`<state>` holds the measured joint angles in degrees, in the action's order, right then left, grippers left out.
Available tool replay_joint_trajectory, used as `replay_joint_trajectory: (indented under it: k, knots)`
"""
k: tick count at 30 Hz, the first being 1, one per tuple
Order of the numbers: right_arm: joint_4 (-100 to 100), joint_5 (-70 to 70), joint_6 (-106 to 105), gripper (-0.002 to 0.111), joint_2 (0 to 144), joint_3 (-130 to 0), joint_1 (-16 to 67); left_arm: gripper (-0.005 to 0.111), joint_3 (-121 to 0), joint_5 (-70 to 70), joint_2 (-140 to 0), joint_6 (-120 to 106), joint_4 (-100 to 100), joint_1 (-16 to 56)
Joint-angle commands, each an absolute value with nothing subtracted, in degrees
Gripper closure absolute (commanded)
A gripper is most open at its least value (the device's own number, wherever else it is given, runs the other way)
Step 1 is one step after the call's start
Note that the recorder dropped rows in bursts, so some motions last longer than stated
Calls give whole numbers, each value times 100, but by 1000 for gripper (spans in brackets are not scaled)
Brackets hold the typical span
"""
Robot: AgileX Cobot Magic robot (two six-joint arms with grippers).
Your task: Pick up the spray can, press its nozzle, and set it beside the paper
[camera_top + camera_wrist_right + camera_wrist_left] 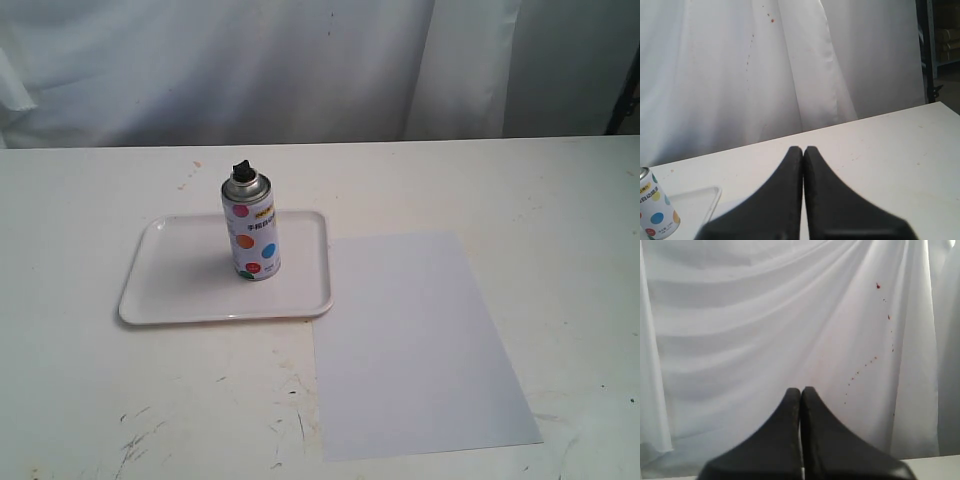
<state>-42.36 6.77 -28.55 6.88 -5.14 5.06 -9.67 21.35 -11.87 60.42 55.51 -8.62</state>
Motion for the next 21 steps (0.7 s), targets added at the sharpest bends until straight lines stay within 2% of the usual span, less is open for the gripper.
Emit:
replay_joint_trajectory:
  k: [1,8,11,15,21]
  knots:
    - [-4261,641,-2841,108,668,-489,456,107,-531,2214,-804,4997,4771,-843]
    - [-4261,641,-2841,108,668,-489,456,107,-306,1217,-516,3609,2933,-843]
    - [-4261,641,-2841,108,668,-489,456,107,-283,-90,-243,2557,1673,-843]
    - [-4261,641,-2841,108,668,-489,456,107,-283,-636,-87,1148,494,-843]
    - [-4261,641,-2841,108,668,-489,456,107,-305,-1069,-73,275,-267,-171]
